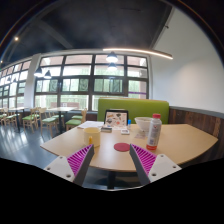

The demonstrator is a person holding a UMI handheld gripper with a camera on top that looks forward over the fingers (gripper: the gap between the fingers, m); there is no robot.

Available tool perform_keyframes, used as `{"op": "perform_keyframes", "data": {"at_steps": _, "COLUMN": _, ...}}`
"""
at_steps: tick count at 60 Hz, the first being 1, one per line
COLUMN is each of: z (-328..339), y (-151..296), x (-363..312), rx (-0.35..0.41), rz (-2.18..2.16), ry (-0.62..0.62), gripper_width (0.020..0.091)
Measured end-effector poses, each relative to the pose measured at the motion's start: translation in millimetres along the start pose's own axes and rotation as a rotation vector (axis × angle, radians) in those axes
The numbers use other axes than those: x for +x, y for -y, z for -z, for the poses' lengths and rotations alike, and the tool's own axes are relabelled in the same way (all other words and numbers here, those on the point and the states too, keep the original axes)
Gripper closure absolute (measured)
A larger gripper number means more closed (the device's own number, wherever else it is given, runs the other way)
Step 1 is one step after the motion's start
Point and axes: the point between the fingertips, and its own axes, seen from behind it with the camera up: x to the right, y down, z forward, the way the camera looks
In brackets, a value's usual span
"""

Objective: Pour water

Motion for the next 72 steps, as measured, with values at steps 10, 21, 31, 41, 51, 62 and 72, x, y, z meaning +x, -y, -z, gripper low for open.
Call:
{"op": "perform_keyframes", "data": {"at_steps": 10, "z": -6.5, "y": -18.1, "x": 7.8, "rx": -0.038, "rz": -0.053, "ry": -0.004, "gripper_width": 0.0331}}
{"op": "perform_keyframes", "data": {"at_steps": 21, "z": -23.5, "y": -12.7, "x": 72.3, "rx": 0.017, "rz": -0.08, "ry": -0.09, "gripper_width": 0.033}}
{"op": "perform_keyframes", "data": {"at_steps": 31, "z": -79.5, "y": -22.7, "x": 150.7, "rx": -0.039, "rz": -0.066, "ry": -0.198, "gripper_width": 0.0311}}
{"op": "perform_keyframes", "data": {"at_steps": 41, "z": -149.4, "y": -27.1, "x": 208.0, "rx": -0.062, "rz": 0.014, "ry": -0.273, "gripper_width": 0.0317}}
{"op": "perform_keyframes", "data": {"at_steps": 51, "z": -208.0, "y": -22.4, "x": 223.3, "rx": -0.059, "rz": 0.022, "ry": -0.241, "gripper_width": 0.0318}}
{"op": "perform_keyframes", "data": {"at_steps": 62, "z": -244.1, "y": -27.5, "x": 229.9, "rx": -0.082, "rz": -0.016, "ry": -0.232, "gripper_width": 0.0584}}
{"op": "perform_keyframes", "data": {"at_steps": 72, "z": -249.1, "y": -27.6, "x": 230.6, "rx": -0.072, "rz": -0.045, "ry": -0.228, "gripper_width": 0.0679}}
